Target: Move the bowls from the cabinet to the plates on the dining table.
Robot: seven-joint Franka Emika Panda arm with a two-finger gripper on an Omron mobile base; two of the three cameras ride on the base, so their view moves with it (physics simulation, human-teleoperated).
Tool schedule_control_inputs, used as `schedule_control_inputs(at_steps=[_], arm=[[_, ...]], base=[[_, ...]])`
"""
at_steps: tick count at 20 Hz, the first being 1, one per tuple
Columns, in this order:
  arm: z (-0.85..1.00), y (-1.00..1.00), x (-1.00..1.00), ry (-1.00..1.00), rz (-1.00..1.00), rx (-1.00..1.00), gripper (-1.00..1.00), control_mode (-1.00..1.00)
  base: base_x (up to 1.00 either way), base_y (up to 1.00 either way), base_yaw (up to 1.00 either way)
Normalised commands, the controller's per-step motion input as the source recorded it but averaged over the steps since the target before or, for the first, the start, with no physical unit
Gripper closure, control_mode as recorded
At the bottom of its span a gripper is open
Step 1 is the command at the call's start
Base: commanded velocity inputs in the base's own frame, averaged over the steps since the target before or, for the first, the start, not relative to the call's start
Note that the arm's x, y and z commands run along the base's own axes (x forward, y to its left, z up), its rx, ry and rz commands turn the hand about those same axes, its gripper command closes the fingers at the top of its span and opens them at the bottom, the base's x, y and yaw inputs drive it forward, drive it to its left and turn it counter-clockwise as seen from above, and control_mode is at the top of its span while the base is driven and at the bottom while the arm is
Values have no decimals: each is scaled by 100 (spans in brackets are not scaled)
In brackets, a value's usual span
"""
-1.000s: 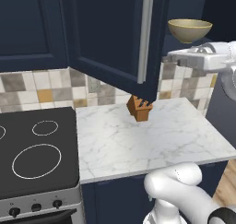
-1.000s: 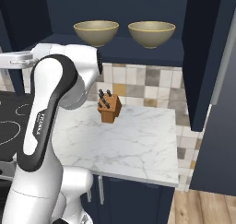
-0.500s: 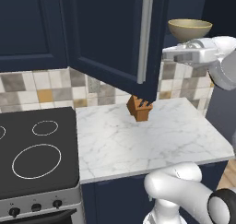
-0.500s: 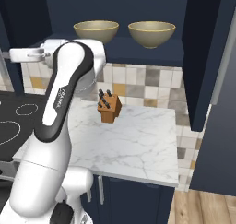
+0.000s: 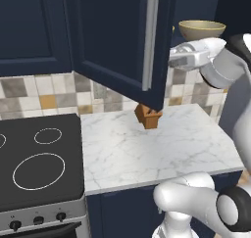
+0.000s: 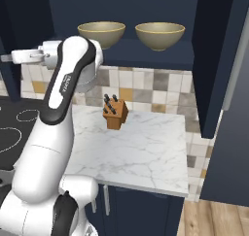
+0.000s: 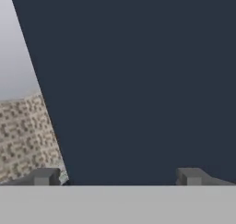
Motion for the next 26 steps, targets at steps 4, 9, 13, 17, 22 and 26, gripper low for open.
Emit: schedule_control_inputs(at_steps=[4,9,13,17,22,26], arm=[[-15,50,5,0,13,-1,-100,-100],[-17,57,6,0,13,-3,-100,-100],[-17,66,8,0,12,-5,-100,-100],[-8,62,3,0,9,-5,-100,-100],[0,49,1,-2,6,-3,-100,-100],[0,34,1,-1,2,-1,-100,-100]], base=[[0,0,0],[0,0,0],[0,0,0],[0,0,0],[0,0,0],[0,0,0]])
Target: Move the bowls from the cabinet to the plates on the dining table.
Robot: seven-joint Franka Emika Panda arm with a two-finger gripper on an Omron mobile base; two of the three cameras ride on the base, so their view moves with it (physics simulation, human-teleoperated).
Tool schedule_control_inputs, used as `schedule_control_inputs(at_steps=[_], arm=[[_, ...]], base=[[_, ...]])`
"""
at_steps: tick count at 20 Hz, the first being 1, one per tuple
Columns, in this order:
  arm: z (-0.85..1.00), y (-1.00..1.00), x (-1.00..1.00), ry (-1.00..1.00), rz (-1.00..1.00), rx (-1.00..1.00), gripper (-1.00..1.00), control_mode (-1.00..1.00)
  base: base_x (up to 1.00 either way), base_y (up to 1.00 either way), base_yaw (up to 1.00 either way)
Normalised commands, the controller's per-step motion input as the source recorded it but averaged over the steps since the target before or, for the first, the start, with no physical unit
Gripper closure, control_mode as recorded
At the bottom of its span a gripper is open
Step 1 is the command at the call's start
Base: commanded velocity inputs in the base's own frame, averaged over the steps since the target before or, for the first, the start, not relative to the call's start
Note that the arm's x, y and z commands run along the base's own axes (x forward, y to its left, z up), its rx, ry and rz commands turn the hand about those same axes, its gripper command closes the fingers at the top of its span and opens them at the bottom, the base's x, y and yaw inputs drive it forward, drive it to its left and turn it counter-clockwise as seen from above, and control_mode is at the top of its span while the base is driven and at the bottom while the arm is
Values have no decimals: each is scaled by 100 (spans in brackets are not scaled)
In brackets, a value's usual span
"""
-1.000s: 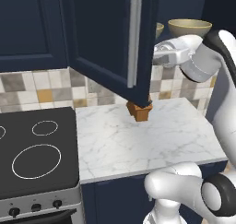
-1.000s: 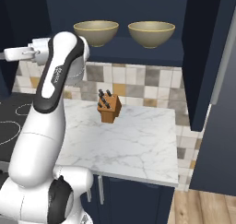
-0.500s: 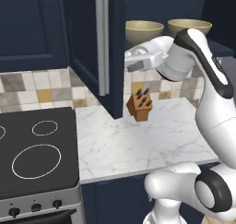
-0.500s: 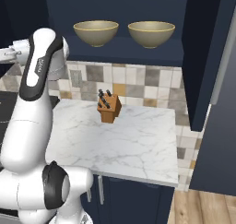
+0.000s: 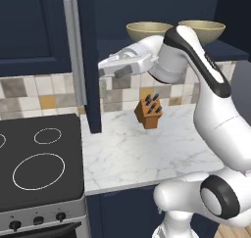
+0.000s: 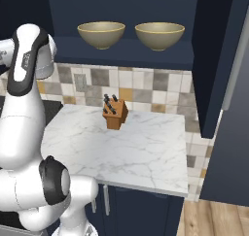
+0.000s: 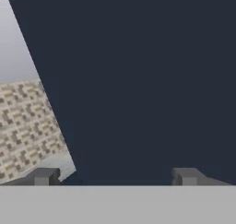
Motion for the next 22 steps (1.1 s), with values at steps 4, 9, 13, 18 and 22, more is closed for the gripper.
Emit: schedule_control_inputs(at_steps=[4,9,13,18,22], arm=[[0,28,1,0,0,0,-100,-100],[0,26,0,0,0,0,-100,-100],[0,28,0,0,0,-1,-100,-100],[0,23,4,0,0,-2,-100,-100],[0,2,0,0,0,0,-100,-100]], base=[[0,0,0],[0,0,0],[0,0,0],[0,0,0],[0,0,0]])
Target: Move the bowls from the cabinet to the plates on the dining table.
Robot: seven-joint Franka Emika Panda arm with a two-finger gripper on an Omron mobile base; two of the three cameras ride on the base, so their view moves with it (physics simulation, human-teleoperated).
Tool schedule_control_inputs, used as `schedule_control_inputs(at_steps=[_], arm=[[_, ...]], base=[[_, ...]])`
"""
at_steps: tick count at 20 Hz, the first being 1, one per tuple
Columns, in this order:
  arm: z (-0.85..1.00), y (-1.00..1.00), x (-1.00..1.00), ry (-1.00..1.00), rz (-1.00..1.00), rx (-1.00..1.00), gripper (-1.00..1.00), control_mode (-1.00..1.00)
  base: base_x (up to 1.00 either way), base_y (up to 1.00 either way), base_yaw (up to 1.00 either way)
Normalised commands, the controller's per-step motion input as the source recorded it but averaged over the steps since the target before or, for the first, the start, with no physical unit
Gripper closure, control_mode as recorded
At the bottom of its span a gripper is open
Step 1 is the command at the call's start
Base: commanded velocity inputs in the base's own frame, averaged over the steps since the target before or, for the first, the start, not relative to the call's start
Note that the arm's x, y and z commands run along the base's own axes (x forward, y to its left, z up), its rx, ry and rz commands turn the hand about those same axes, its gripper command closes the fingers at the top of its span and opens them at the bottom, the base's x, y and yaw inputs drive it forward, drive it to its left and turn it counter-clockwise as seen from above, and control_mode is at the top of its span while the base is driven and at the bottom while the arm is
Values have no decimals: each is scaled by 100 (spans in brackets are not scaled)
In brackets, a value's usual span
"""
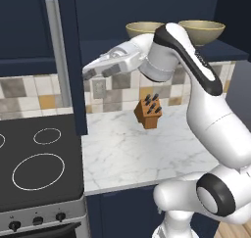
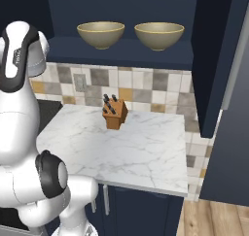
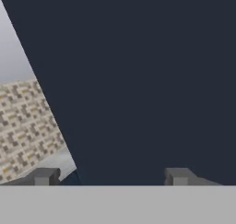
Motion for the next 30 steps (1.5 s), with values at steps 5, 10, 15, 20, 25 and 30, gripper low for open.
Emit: schedule_control_inputs(at_steps=[5,10,15,20,25,30], arm=[[0,-5,-5,0,-2,0,-100,-100],[0,-19,-24,0,-3,0,-100,-100],[0,-28,-36,-3,-2,0,-100,-100],[0,-33,-18,0,-13,-2,-100,-100],[0,-37,-7,0,-15,-1,-100,-100],[0,-29,0,0,-24,-3,-100,-100]], base=[[0,0,0],[0,0,0],[0,0,0],[0,0,0],[0,0,0],[0,0,0]])
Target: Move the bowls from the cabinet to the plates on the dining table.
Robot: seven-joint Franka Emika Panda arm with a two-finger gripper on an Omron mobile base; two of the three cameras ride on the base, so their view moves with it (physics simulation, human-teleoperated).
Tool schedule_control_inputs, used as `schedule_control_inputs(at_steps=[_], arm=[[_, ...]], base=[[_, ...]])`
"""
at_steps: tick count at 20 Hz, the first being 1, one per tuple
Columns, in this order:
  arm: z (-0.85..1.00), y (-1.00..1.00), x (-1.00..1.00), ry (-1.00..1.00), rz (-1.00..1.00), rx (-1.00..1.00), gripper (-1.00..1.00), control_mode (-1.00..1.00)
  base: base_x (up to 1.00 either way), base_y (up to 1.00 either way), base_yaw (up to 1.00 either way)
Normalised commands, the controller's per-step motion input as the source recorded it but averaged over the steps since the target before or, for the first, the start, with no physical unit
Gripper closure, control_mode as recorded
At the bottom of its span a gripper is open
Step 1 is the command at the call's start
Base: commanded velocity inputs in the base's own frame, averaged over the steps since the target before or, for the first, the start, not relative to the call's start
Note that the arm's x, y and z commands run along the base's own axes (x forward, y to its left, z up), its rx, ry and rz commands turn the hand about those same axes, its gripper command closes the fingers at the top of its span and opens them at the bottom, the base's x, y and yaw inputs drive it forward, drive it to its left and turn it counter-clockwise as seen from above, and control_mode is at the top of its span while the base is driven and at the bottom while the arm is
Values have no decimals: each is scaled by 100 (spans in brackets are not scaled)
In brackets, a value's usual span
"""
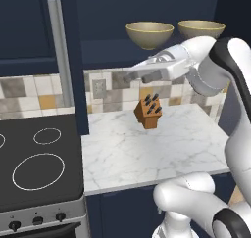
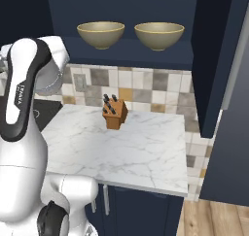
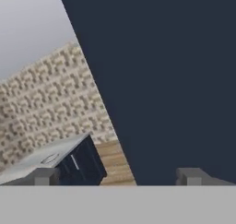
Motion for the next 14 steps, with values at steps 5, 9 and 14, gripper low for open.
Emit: schedule_control_inputs(at_steps=[5,9,14], arm=[[0,-29,0,0,-28,-5,-100,-100],[0,-29,0,-3,-27,-6,-100,-100],[0,-29,-1,-4,-26,-8,-100,-100]], base=[[0,0,0],[0,0,0],[0,0,0]])
